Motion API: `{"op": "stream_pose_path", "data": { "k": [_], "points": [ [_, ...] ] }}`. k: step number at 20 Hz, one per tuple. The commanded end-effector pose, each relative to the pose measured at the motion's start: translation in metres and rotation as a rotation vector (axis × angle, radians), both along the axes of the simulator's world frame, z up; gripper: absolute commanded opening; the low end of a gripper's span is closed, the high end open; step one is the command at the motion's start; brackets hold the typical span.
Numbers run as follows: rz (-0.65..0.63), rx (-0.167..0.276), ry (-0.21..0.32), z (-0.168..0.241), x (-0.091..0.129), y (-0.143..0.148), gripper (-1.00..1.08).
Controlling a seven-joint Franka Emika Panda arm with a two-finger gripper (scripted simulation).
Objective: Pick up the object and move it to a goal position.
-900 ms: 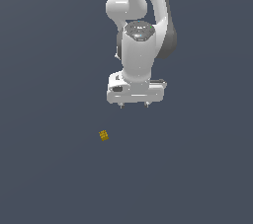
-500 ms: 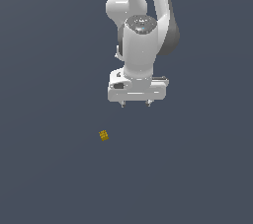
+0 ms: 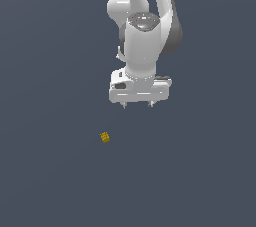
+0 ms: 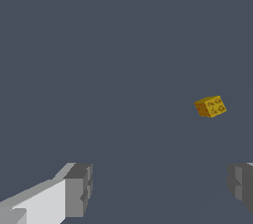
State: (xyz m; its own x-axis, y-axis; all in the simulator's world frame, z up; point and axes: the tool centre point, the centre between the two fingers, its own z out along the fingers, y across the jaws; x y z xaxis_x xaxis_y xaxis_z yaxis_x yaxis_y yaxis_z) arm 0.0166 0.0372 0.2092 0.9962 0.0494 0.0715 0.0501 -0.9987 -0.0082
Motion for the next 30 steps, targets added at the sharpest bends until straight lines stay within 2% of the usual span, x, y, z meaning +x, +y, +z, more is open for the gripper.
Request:
{"op": "stream_pose_path", "data": {
  "k": [1,10,19,30],
  "points": [
    [0.011,-0.002,0.002,-0.004,0.002,-0.004,1.00],
    [0.101,-0.015,0.017,-0.032,0.020,-0.036,1.00],
    [0.250,-0.026,0.044,-0.083,0.042,-0.092,1.00],
    [0.373,-0.026,0.064,-0.129,0.051,-0.140,1.00]
  ]
}}
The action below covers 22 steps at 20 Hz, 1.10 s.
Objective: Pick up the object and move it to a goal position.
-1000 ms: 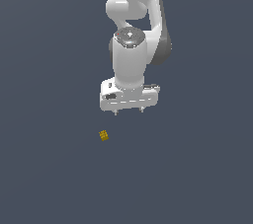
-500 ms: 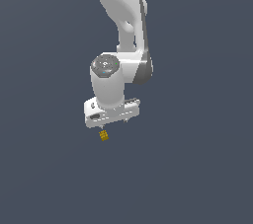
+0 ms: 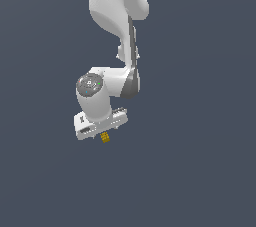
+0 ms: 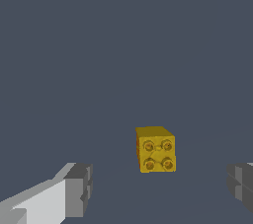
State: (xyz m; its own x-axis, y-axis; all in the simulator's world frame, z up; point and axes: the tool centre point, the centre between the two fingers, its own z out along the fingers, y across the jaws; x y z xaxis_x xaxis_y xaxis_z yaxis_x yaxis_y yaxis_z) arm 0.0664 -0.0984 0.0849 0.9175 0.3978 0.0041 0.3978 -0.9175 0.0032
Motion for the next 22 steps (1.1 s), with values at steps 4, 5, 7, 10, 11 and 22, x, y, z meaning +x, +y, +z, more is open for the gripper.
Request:
{"op": "stream_pose_path", "data": {
  "k": [4,5,7,10,11,22],
  "points": [
    [0.031,0.001,0.004,-0.011,0.002,-0.011,1.00],
    [0.033,0.001,0.005,-0.012,0.002,-0.012,1.00],
    [0.035,0.001,0.005,-0.013,0.002,-0.013,1.00],
    [0.031,0.001,0.006,-0.014,0.001,-0.013,1.00],
    [0.031,0.001,0.006,-0.016,0.001,-0.013,1.00],
    [0.035,0.001,0.005,-0.062,0.000,-0.013,1.00]
  ]
}}
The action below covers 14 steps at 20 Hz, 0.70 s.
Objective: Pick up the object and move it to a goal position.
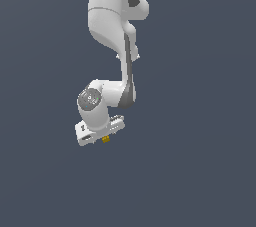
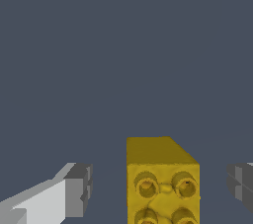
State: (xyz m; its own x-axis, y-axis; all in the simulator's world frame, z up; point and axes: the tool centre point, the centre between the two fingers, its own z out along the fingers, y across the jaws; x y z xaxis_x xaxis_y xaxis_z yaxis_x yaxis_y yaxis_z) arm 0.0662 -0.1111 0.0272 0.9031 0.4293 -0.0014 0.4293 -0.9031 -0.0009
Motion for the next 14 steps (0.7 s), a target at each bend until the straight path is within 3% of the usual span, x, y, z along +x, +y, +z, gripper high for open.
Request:
{"op": "stream_pose_path", "data": {
  "k": [1,4,5,14],
  "points": [
    [0.001,0.000,-0.002,-0.0053,0.0009,0.0000,1.00],
    [0.001,0.000,-0.002,-0.0051,0.0018,-0.0001,1.00],
    [0.001,0.000,-0.002,-0.0051,0.0018,-0.0001,-1.00],
    [0.001,0.000,-0.002,-0.0051,0.0018,-0.0001,-1.00]
  ]
}}
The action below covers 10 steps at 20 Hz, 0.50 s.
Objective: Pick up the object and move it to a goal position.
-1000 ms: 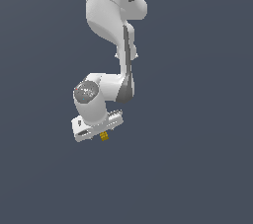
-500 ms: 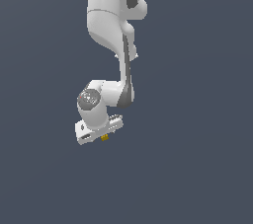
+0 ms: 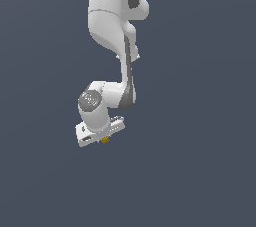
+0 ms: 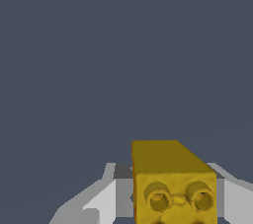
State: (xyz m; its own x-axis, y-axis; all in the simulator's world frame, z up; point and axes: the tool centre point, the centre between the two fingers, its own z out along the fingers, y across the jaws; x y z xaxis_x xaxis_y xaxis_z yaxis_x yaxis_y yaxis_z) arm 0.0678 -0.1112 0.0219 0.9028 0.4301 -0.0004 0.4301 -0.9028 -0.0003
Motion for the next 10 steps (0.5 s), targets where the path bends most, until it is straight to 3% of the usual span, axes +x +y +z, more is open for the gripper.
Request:
{"op": "stream_pose_path", "data": {
  "k": [1,10],
  "points": [
    [0.000,0.000,-0.001,0.000,0.000,0.000,-1.00],
    [0.000,0.000,-0.001,0.021,-0.009,-0.018,-1.00]
  ]
}}
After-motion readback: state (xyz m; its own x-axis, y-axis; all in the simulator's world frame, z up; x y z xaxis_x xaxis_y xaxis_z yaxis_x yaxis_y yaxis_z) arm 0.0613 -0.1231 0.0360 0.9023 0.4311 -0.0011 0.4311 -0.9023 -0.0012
